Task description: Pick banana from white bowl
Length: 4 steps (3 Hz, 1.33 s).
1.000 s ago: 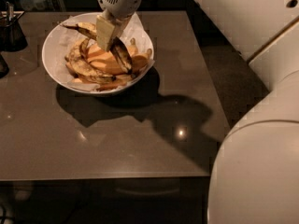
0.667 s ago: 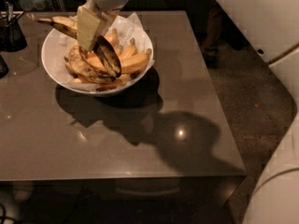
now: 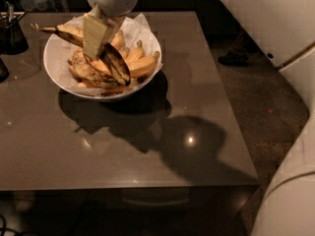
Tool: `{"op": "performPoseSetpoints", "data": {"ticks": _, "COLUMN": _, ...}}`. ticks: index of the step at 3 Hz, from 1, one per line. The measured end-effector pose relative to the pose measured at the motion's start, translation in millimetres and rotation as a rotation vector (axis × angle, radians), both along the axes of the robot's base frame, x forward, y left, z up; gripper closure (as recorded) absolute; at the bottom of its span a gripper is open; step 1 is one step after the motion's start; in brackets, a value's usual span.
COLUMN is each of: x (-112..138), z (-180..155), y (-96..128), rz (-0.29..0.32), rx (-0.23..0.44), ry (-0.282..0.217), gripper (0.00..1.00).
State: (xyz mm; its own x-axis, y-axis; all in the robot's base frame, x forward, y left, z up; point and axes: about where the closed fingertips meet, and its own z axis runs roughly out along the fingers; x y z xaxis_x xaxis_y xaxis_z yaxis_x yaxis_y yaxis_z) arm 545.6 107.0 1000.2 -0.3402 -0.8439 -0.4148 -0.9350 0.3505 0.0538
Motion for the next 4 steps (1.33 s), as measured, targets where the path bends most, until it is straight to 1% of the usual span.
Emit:
{"op": "performPoseSetpoints", "data": {"ticks": 1, "x": -17, "z": -13, "y": -19, "rz": 0.047, "rx": -0.064, "ry": 0.072, "gripper": 1.00}}
{"op": "performPoseSetpoints", "data": {"ticks": 2, "x": -12, "z": -11, "y": -13, "rz": 0.042, "rx": -0.040, "ry": 0.051, "gripper": 1.00}}
{"op": "performPoseSetpoints", "data": {"ticks": 3, "x": -56, "z": -9, "y": -11, "rz": 0.047, "rx": -0.016, "ry": 0.081, "gripper": 1.00}}
{"op": "performPoseSetpoints", "data": {"ticks": 4, "x": -55, "z": -8, "y": -9, "rz": 0.046, "rx": -0.008, "ry": 0.074, "gripper": 1.00}}
